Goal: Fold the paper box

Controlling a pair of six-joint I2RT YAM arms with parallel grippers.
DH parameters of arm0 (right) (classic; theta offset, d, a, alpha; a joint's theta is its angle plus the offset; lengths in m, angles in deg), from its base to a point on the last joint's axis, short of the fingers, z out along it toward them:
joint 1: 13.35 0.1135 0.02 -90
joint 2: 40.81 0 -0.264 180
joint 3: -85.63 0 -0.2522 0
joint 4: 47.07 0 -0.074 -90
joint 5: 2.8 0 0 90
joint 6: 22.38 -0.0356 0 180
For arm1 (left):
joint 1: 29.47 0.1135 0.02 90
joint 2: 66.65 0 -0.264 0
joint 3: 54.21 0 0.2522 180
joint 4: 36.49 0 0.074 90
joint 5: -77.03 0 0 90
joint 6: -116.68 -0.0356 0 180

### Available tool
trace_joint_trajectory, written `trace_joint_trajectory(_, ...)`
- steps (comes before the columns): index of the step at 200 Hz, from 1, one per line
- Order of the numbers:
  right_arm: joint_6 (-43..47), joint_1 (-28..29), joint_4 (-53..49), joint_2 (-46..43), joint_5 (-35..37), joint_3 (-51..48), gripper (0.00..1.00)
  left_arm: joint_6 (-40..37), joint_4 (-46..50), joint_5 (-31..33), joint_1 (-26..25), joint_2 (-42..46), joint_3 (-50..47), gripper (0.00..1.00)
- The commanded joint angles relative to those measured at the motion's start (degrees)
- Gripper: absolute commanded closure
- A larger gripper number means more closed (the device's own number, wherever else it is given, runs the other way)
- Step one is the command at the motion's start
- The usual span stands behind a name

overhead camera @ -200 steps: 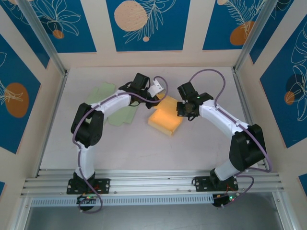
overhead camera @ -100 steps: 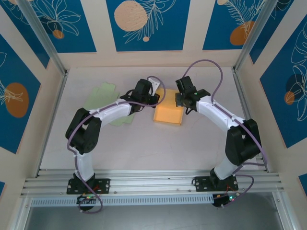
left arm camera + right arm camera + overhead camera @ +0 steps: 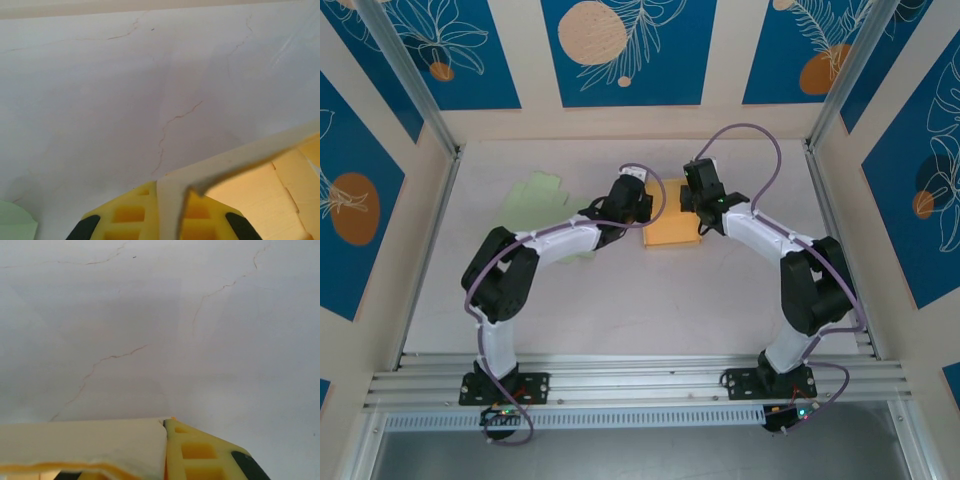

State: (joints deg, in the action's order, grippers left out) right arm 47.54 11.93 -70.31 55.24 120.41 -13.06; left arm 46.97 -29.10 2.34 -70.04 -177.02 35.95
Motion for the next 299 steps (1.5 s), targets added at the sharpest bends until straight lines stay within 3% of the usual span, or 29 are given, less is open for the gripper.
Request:
trace_joint_trajectory(1, -0.24, 1.1, 9.94, -1.71, -3.55, -3.65, 0.88, 0.38, -4.51, -0.36, -2.34, -1.65, 3.37, 0.94)
trace_joint_trajectory(54, 0.85, 1.13, 12.56, 0.71, -4.42, -4.33, 0.88, 0.35, -3.01, 0.0, -2.31, -5.33, 7.03, 0.92)
trace_joint_trajectory(126, -0.49, 1.09, 15.41, 0.94, -4.64, -8.9, 0.87, 9.73, -8.96, -2.58, -2.32, -4.47, -0.52, 0.89)
trace_joint_trajectory(210, -2.39, 2.84, 16.45, -0.59, -3.45, -14.11, 0.87, 12.91, -13.13, -2.5, -2.77, -2.86, -9.79, 0.88)
trace_joint_trajectory(257, -3.1, 3.73, 16.85, -2.54, -1.75, -18.17, 0.87, 11.79, -16.33, -3.81, -2.82, 0.84, -15.75, 0.69)
trace_joint_trajectory(299, -3.82, 3.99, 18.7, -3.21, -1.32, -22.24, 0.87, 10.56, -19.35, -6.87, -2.79, 5.33, -21.34, 0.39)
